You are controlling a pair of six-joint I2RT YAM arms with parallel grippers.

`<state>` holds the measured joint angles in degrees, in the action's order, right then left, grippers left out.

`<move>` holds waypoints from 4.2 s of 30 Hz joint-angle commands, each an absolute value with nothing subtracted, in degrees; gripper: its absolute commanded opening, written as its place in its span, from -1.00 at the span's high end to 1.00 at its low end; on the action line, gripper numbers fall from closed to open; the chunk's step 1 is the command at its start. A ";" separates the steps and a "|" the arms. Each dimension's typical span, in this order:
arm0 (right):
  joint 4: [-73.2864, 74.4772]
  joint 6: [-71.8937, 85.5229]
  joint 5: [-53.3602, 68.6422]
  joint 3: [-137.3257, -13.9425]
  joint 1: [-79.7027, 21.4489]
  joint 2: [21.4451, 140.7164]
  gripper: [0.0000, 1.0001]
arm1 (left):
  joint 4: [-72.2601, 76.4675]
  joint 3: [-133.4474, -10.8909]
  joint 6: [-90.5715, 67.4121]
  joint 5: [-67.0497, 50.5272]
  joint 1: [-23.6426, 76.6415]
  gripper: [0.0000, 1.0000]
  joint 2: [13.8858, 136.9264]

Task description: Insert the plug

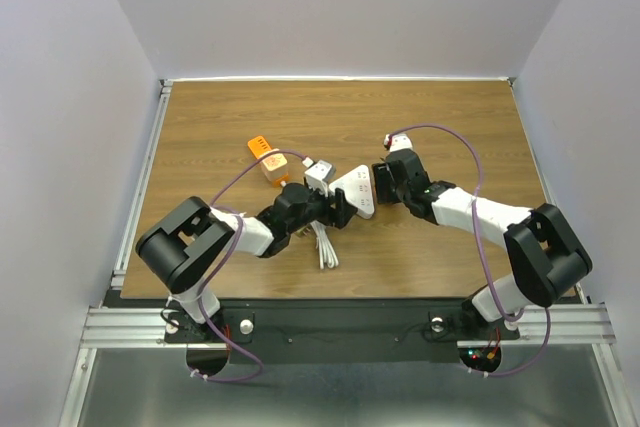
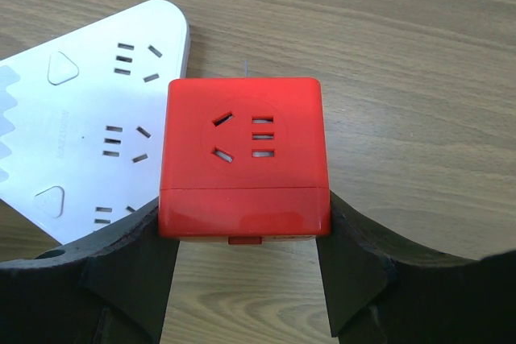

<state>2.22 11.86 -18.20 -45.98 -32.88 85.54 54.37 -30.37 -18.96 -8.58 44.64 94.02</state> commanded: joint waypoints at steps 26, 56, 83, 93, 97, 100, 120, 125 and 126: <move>-6.68 9.94 -4.83 -39.73 -38.85 80.70 0.99 | 57.65 -31.04 -14.16 -0.44 39.99 -0.66 93.79; 25.57 3.87 16.17 -62.84 -38.93 74.53 0.99 | 90.25 -6.50 33.30 13.71 59.14 -0.65 66.79; 25.58 1.23 19.60 -61.96 -43.59 78.75 0.99 | 84.04 -13.27 44.21 10.38 66.45 -0.67 65.74; 25.49 1.05 18.90 -62.75 -43.77 76.73 0.99 | 68.04 -14.06 38.32 0.97 66.36 -0.64 58.81; 25.58 0.88 18.46 -62.93 -43.77 76.03 0.99 | 63.03 -13.45 36.12 -2.63 66.45 -0.64 55.99; 25.58 1.05 18.10 -63.19 -43.77 75.67 0.99 | 58.98 -15.03 34.28 -3.78 66.45 -0.64 56.86; 25.66 1.41 19.07 -62.05 -44.03 74.18 0.99 | 72.42 -14.06 41.04 11.07 67.76 -0.64 65.74; 25.66 1.32 19.60 -62.40 -44.21 73.39 0.99 | 68.82 -16.08 40.34 10.90 67.76 -0.64 68.20; 25.66 1.23 19.51 -62.49 -44.21 73.13 0.99 | 68.64 -16.17 40.17 10.64 67.76 -0.64 68.81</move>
